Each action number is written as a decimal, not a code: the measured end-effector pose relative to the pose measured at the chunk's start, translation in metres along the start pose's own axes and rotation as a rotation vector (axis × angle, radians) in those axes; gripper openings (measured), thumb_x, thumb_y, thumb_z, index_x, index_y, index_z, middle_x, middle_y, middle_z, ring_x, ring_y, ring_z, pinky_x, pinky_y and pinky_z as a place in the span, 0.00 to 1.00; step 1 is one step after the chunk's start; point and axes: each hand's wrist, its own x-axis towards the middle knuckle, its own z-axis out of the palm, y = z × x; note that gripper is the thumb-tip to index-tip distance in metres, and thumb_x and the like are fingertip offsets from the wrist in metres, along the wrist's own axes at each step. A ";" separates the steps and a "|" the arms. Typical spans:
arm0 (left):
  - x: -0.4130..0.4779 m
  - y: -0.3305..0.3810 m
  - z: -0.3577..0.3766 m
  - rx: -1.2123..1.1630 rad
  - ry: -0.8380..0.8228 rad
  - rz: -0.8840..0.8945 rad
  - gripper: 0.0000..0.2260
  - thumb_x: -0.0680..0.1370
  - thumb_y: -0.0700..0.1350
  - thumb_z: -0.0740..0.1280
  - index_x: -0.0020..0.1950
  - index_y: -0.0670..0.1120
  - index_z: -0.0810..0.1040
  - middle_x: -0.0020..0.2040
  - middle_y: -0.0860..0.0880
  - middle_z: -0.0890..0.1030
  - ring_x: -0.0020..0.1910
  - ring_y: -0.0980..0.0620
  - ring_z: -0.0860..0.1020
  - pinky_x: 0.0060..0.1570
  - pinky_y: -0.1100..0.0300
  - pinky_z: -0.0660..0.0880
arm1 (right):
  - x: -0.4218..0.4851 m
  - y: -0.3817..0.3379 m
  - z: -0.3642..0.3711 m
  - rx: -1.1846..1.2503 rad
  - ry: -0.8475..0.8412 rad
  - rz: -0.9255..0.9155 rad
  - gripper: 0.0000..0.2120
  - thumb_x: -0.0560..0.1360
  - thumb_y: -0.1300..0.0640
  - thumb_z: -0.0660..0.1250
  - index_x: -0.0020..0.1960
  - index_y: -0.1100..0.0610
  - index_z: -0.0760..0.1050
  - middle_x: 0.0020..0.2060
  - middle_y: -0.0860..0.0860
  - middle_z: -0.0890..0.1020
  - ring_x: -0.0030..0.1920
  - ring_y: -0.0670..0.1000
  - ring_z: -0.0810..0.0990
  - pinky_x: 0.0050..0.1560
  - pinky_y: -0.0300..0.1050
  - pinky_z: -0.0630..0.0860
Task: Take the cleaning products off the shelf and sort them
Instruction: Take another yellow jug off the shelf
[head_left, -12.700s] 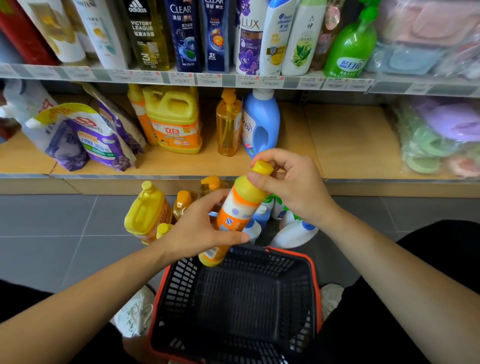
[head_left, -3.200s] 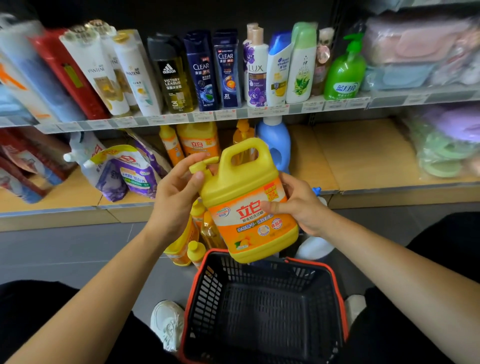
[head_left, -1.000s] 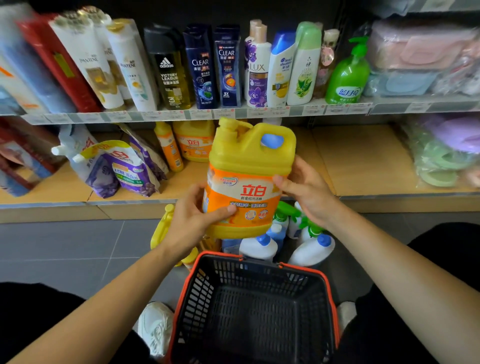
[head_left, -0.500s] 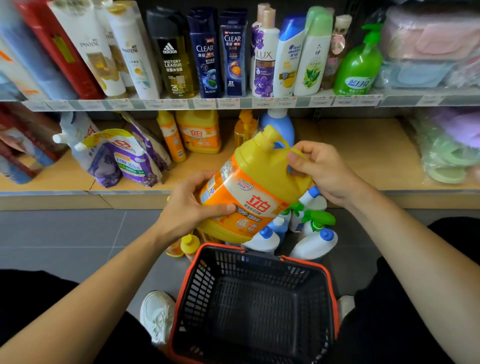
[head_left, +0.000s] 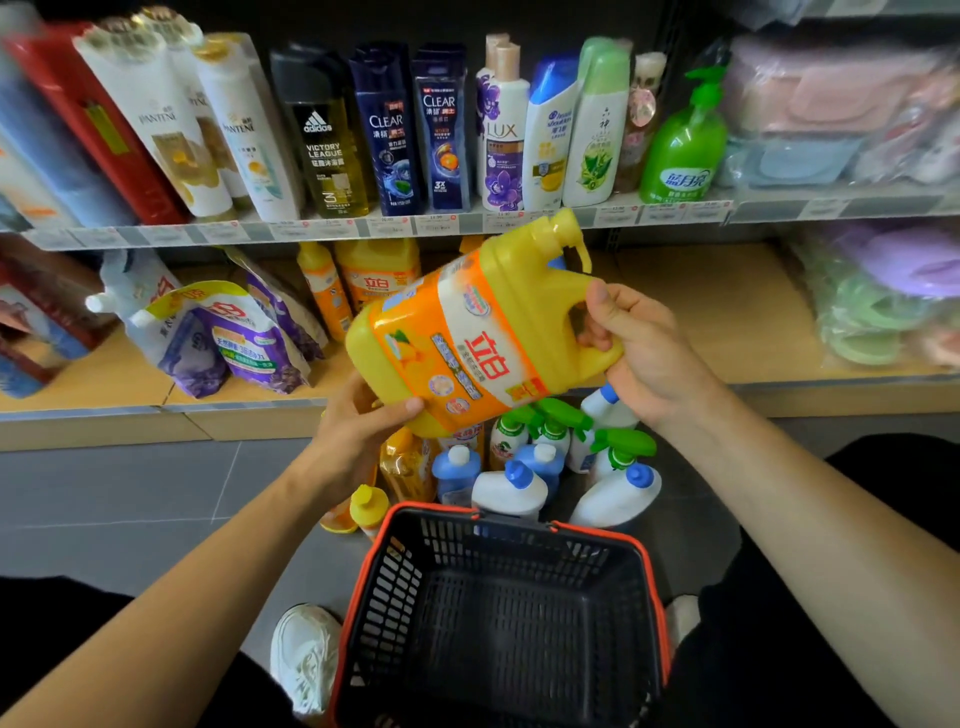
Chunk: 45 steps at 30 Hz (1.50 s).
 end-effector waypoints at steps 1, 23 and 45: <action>0.002 0.001 0.000 -0.020 0.014 0.008 0.34 0.70 0.44 0.78 0.73 0.43 0.69 0.67 0.39 0.79 0.65 0.40 0.79 0.59 0.44 0.80 | 0.001 0.000 0.000 0.023 -0.005 0.008 0.12 0.74 0.50 0.68 0.39 0.57 0.70 0.29 0.49 0.64 0.32 0.46 0.65 0.38 0.39 0.69; -0.018 0.064 0.008 1.049 0.070 0.667 0.40 0.59 0.58 0.83 0.68 0.46 0.79 0.56 0.50 0.77 0.54 0.52 0.77 0.53 0.53 0.77 | -0.014 0.043 0.024 -0.820 -0.418 -0.197 0.47 0.64 0.53 0.84 0.76 0.46 0.62 0.69 0.38 0.73 0.69 0.35 0.71 0.65 0.30 0.68; -0.029 0.045 0.044 1.344 -0.253 1.109 0.14 0.82 0.48 0.69 0.66 0.48 0.82 0.72 0.46 0.76 0.72 0.41 0.73 0.59 0.43 0.74 | -0.037 0.048 0.040 -0.779 -0.329 -0.298 0.32 0.58 0.49 0.82 0.60 0.43 0.75 0.48 0.39 0.84 0.49 0.41 0.83 0.49 0.38 0.78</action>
